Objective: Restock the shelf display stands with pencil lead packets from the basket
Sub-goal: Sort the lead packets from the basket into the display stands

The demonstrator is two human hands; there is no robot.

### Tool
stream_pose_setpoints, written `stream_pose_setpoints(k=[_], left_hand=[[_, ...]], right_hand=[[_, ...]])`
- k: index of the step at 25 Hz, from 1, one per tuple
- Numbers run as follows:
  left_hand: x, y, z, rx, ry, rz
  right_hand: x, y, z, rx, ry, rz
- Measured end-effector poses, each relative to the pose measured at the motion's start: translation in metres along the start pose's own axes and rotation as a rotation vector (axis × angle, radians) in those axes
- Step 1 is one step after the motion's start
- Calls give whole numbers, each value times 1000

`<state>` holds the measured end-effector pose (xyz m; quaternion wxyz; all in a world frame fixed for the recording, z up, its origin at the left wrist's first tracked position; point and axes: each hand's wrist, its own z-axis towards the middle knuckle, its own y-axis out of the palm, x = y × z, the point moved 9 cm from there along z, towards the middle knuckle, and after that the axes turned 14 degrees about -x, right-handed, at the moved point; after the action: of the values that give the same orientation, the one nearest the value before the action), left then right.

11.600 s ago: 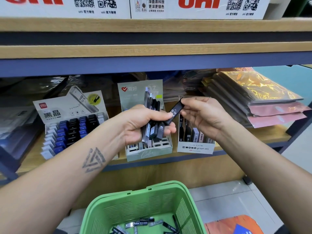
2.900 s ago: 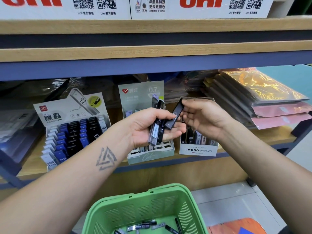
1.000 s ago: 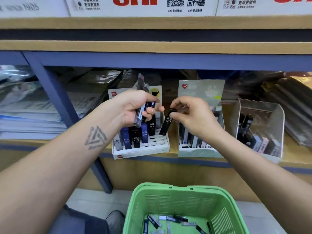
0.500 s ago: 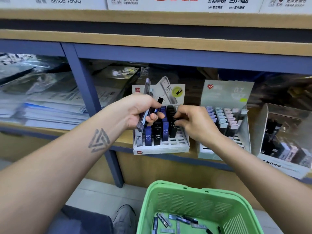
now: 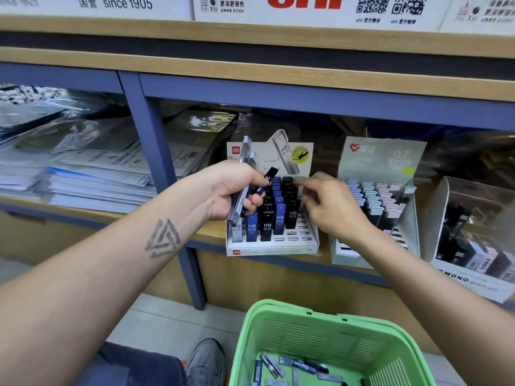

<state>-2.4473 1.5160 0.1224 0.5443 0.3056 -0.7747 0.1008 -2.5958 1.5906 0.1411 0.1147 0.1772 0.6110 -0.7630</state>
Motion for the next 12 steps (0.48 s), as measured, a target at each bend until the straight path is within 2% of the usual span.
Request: stream_pose_setpoints(k=[2,3,4,6,12], left_hand=[[0,1,0,-2,25,39],[1,1,-1,-6,40,57],[1,2,-2,-14,50,74],[1,6,-2,-40,57,98],[0,11,-5,-97,-18,52]], right_hand=[[7,-8,-2,6,96,570],[2,-3,-3,-44,118,862],[-6,2,-3,-95,116,1052],[-16,3,-3,-137,94,1131],[-9,-8,-6,-46,109,1179]])
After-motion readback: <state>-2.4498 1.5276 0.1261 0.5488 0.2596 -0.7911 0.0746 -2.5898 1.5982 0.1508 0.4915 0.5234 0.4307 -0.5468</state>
